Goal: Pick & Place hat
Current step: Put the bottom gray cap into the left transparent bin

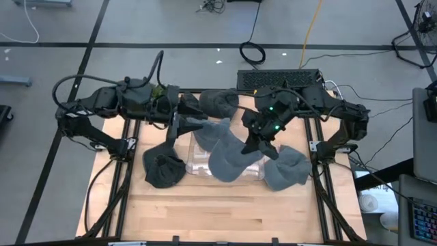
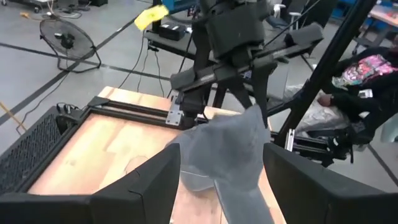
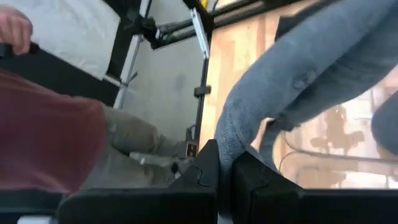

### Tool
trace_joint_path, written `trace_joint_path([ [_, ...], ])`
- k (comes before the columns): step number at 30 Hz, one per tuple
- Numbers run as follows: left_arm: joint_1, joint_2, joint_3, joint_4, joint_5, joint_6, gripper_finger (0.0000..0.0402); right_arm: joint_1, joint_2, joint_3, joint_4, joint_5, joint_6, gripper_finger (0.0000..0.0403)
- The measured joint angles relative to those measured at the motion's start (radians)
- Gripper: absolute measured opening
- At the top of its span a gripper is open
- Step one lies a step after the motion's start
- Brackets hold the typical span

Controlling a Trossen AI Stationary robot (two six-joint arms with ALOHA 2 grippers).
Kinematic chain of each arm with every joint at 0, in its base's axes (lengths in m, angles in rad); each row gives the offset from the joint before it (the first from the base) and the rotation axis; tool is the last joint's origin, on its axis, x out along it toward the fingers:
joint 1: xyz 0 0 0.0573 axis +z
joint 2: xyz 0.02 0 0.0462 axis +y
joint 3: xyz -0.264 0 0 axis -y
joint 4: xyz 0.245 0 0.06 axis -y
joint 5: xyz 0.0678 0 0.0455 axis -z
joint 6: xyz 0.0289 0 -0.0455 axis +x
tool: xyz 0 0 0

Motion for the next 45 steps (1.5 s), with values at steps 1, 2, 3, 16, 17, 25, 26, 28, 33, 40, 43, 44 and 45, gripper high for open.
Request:
trace_joint_path([
  [1,0.000,0.007,0.011,-0.013,0.000,0.007,0.0239,0.000,0.014,0.016,-0.008,-0.011,-0.002,0.0000],
  [2,0.001,0.011,0.017,-0.026,0.000,0.013,0.0239,0.000,0.027,0.033,-0.006,-0.015,-0.002,0.0000],
  [3,0.001,0.014,0.021,-0.036,0.000,0.016,0.0239,0.001,0.035,0.048,-0.004,-0.015,-0.003,0.0000],
  [16,0.001,0.050,0.023,-0.068,0.050,-0.055,0.0239,0.003,0.046,0.157,0.012,-0.013,-0.003,0.0000],
  [17,0.001,0.056,0.025,-0.067,0.064,-0.069,0.0239,0.003,0.046,0.164,0.021,-0.013,-0.003,0.0000],
  [25,-0.001,0.097,0.022,-0.093,0.190,-0.197,0.0239,0.001,0.040,0.198,0.023,0.048,-0.019,0.0000],
  [26,-0.002,0.105,0.023,-0.085,0.211,-0.206,0.0239,0.001,0.040,0.198,0.018,0.051,-0.025,0.0000],
  [28,-0.004,0.113,0.023,-0.093,0.232,-0.214,0.0239,0.001,0.038,0.198,0.025,0.071,-0.029,0.0000],
  [33,-0.011,0.142,0.022,-0.092,0.239,-0.229,0.0239,0.001,0.037,0.198,0.044,0.071,-0.033,0.0000],
  [40,-0.011,0.162,0.022,-0.058,0.273,-0.220,0.0238,0.000,0.037,0.198,0.042,0.073,-0.032,0.0000],
  [43,-0.011,0.159,0.022,-0.057,0.295,-0.189,0.0216,0.000,0.035,0.198,0.043,0.075,-0.032,0.0000],
  [44,-0.011,0.159,0.022,-0.057,0.296,-0.183,0.0203,0.000,0.034,0.198,0.043,0.075,-0.032,0.0000],
  [45,-0.011,0.160,0.022,-0.058,0.296,-0.182,0.0187,0.000,0.033,0.198,0.043,0.075,-0.032,0.0000],
])
